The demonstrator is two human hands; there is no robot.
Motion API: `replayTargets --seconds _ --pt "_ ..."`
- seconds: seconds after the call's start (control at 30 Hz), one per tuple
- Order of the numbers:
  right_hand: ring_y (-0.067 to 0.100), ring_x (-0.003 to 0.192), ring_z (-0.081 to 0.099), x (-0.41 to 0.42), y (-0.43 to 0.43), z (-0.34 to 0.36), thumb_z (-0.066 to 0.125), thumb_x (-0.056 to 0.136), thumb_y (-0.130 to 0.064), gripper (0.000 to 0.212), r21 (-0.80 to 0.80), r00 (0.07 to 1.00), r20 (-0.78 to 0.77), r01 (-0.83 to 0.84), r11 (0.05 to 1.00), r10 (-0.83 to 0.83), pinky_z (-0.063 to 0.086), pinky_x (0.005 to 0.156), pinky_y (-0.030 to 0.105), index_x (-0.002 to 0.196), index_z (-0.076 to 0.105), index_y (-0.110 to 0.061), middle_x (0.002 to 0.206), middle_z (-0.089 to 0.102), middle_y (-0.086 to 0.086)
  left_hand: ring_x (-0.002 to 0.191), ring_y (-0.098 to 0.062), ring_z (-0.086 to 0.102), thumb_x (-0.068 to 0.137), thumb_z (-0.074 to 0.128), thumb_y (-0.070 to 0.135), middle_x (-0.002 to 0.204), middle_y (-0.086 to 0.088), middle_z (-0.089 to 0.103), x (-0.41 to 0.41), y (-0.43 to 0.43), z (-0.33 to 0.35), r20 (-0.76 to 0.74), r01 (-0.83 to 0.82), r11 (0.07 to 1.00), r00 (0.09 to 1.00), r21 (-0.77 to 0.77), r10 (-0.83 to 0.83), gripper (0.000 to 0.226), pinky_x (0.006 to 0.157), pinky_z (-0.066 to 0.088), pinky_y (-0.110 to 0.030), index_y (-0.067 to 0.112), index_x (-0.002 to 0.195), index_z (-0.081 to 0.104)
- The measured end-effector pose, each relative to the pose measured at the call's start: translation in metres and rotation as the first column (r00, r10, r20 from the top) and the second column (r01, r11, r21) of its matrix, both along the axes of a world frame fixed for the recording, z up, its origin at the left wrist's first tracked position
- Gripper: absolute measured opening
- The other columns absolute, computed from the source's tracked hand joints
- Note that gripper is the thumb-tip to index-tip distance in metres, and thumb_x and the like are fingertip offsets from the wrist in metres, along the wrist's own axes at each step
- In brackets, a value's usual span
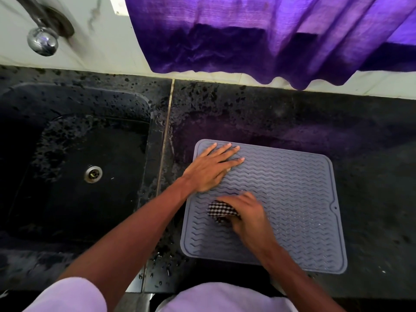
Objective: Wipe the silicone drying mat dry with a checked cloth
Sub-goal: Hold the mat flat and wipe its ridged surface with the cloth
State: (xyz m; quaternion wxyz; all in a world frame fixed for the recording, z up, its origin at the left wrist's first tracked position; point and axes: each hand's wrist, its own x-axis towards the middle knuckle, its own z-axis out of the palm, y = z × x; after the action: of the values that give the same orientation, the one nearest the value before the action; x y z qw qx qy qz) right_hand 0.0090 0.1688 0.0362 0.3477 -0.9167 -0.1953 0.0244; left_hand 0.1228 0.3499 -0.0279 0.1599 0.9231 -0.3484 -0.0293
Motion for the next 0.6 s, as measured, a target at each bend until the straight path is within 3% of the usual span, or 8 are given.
replayTargets --seconds 0.1,0.27,0.4,0.5,0.6 --pt "0.019 0.085 0.053 -0.003 -0.004 -0.014 0.073 0.055 0.01 0.06 -0.081 0.998 0.036 0.054 0.995 -0.051 0.044 0.077 0.03 0.108 0.071 -0.018 0.093 0.068 -0.003 0.158 -0.019 0.005 0.109 0.035 0.027 0.171 0.002 0.01 -0.002 -0.002 0.001 0.018 -0.011 1.0 1.0 0.015 0.01 0.055 0.128 0.004 -0.046 0.033 0.162 0.021" --pt "0.021 0.088 0.052 -0.011 0.029 -0.023 0.07 0.053 0.008 0.059 -0.058 0.993 0.004 0.115 0.992 -0.115 0.043 0.076 0.03 0.106 0.072 -0.019 0.091 0.063 -0.002 0.158 -0.018 0.004 0.108 0.038 0.026 0.172 0.002 0.008 -0.003 -0.005 0.002 0.042 -0.031 0.999 0.999 0.044 0.029 0.058 0.128 0.0 -0.043 0.033 0.163 0.018" --pt "0.021 0.086 0.051 -0.009 0.075 -0.018 0.061 0.066 0.003 0.041 0.025 1.0 0.007 0.028 0.999 -0.028 0.046 0.073 0.031 0.101 0.071 -0.014 0.088 0.063 0.001 0.158 -0.019 0.006 0.107 0.039 0.025 0.171 0.001 0.01 -0.002 -0.006 0.003 0.028 -0.033 0.999 0.999 0.04 0.031 0.058 0.128 0.001 -0.043 0.033 0.162 0.022" --pt "0.023 0.088 0.051 -0.005 0.085 -0.013 0.057 0.064 0.003 0.042 0.011 0.998 -0.038 -0.054 0.999 0.054 0.049 0.072 0.036 0.1 0.071 -0.012 0.089 0.063 0.003 0.158 -0.019 0.011 0.107 0.04 0.026 0.171 0.001 0.014 -0.001 -0.005 0.002 0.052 -0.028 0.998 0.998 0.049 0.025 0.057 0.128 0.006 -0.045 0.032 0.161 0.025" --pt "0.021 0.087 0.052 -0.002 0.063 -0.005 0.056 0.074 -0.008 0.037 0.048 0.98 -0.053 -0.189 0.981 0.191 0.046 0.077 0.028 0.107 0.07 -0.016 0.093 0.066 -0.001 0.158 -0.019 0.008 0.108 0.04 0.025 0.171 0.001 0.011 -0.001 -0.003 0.002 0.04 -0.023 0.998 0.999 0.05 0.021 0.057 0.128 0.003 -0.045 0.032 0.162 0.023"
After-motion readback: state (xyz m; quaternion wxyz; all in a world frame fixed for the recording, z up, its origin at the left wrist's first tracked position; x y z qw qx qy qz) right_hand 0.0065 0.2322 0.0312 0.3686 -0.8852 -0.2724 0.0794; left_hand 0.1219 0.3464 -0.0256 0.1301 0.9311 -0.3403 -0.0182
